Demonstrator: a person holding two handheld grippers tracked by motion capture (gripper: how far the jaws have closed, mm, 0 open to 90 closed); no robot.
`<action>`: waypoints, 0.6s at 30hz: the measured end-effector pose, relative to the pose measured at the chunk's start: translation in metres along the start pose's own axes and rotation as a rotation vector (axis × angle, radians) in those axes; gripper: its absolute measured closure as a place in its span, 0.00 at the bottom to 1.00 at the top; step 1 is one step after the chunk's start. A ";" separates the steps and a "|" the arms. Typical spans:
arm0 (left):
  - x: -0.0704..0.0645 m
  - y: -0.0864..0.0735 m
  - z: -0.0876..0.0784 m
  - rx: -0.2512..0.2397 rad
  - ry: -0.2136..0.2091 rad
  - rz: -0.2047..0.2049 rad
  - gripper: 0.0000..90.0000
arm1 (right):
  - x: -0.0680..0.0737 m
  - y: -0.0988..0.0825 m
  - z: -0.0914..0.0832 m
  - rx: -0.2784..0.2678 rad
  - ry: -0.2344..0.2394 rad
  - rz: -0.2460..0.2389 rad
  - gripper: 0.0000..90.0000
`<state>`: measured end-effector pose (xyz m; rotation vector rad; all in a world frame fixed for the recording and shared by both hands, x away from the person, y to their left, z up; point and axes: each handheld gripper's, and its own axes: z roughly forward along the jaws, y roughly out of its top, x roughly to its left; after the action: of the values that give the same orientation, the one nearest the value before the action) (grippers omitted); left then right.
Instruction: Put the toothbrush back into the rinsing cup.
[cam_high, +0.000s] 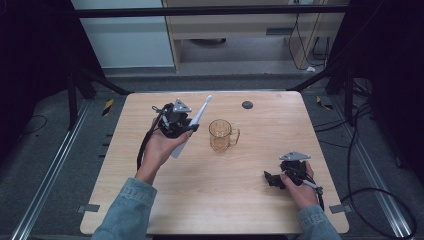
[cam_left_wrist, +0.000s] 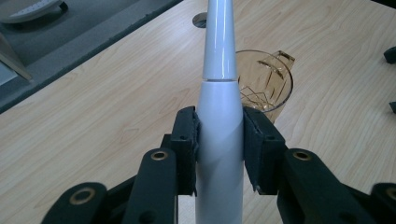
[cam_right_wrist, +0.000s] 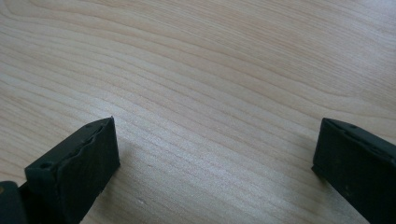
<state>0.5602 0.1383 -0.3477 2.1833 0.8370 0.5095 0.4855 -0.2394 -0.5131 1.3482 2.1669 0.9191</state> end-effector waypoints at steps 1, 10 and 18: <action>0.000 0.002 0.000 -0.001 -0.001 -0.001 0.75 | 0.000 0.000 0.000 0.000 0.000 -0.001 0.00; -0.002 0.018 0.004 -0.024 0.005 0.006 0.75 | 0.000 0.000 0.000 0.001 0.000 -0.001 0.00; -0.003 0.037 0.010 -0.040 0.006 0.011 0.75 | 0.000 0.000 0.000 0.000 0.001 -0.002 0.00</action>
<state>0.5789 0.1122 -0.3263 2.1519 0.8123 0.5336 0.4855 -0.2395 -0.5131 1.3460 2.1683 0.9195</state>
